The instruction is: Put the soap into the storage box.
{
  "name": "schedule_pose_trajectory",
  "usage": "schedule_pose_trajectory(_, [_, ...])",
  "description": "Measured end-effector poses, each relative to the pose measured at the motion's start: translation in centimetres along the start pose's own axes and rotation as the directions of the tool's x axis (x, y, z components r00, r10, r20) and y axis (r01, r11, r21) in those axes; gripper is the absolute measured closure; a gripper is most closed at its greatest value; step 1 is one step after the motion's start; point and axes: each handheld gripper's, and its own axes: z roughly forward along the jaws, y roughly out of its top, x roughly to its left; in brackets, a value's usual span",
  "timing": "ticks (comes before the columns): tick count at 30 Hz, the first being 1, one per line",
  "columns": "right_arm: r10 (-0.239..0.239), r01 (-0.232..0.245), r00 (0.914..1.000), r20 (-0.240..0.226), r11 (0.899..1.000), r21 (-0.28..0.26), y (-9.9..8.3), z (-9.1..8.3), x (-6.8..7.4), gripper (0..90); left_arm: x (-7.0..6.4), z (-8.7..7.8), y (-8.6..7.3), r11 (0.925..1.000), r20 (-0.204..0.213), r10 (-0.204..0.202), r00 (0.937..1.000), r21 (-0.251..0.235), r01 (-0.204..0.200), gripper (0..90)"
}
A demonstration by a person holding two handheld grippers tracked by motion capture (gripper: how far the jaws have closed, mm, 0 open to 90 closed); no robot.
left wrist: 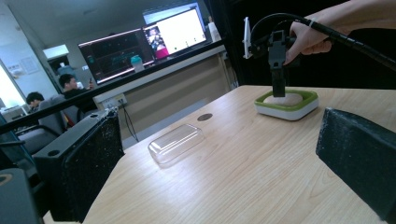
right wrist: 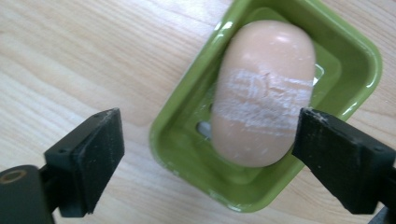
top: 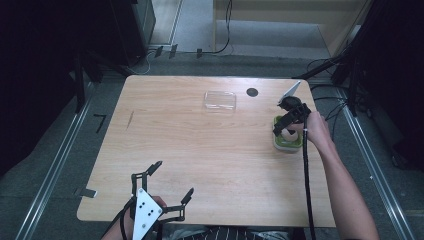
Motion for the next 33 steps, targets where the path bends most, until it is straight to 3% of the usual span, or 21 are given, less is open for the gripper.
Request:
schedule_pose_trajectory(21, [-0.120, 0.120, 0.9928, -0.010, 0.993, 0.016, -1.8, -1.0, 5.0, 3.4, -0.1, 0.0, 0.0, 1.0000, 0.001, 0.000, 1.0000, 0.001, 0.000, 1.1])
schedule_pose_trajectory(33, [-0.205, 0.205, 0.9787, -0.004, 0.978, 0.028, -3.4, -0.8, 8.0, 3.4, 0.0, 0.0, 0.0, 1.0000, 0.002, 0.003, 1.0000, 0.001, -0.003, 1.1])
